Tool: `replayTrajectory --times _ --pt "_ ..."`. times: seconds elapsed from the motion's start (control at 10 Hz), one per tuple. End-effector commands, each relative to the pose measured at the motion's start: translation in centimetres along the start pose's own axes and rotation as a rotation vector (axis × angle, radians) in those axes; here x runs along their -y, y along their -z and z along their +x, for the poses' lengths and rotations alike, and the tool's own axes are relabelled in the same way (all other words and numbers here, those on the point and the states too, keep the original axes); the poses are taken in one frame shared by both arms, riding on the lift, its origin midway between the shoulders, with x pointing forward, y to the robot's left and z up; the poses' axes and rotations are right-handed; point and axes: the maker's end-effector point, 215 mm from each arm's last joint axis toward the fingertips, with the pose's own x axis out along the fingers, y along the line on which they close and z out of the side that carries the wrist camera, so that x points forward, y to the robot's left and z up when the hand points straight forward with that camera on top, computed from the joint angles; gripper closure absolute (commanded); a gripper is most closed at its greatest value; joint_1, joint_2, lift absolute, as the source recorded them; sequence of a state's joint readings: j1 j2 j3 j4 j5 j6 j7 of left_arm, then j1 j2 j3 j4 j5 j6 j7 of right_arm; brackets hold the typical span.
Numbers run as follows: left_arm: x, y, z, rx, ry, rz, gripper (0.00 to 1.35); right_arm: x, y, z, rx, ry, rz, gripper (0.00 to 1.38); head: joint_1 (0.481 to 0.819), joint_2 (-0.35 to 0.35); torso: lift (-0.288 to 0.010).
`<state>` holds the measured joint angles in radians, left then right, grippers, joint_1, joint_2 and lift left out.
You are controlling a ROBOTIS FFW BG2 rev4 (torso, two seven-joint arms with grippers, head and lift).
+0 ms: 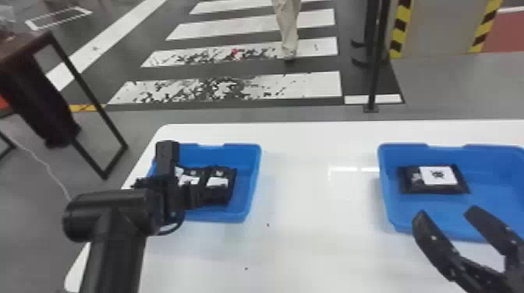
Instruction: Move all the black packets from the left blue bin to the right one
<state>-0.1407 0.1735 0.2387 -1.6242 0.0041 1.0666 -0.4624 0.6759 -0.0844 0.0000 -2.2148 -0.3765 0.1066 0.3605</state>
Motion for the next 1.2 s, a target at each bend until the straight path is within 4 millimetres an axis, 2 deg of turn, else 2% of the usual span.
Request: replayTrajectory --times 0.0,0.2,0.6,0.8,1.1 --pt "0.8 -0.4 -0.1 0.011 0.021 -0.005 0.09 0.0 0.0 0.0 -0.002 -0.002 0.003 0.16 0.695 0.23 -0.14" --pt "0.7 -0.9 -0.4 0.002 0.012 -0.004 0.13 -0.1 0.5 0.0 -0.013 -0.003 0.014 0.16 0.695 0.224 -0.14" --pt "0.7 0.0 -0.2 -0.035 -0.004 -0.008 0.14 0.0 1.1 0.0 -0.026 -0.005 0.034 0.16 0.695 0.228 -0.14" --pt "1.4 -1.1 -0.1 -0.018 0.008 0.001 0.13 -0.1 1.0 0.0 -0.025 -0.007 0.036 0.16 0.695 0.226 -0.14" --pt "-1.3 -1.4 -0.8 -0.055 -0.096 0.021 0.19 -0.1 1.8 0.1 -0.04 -0.009 0.051 0.16 0.695 0.227 -0.14"
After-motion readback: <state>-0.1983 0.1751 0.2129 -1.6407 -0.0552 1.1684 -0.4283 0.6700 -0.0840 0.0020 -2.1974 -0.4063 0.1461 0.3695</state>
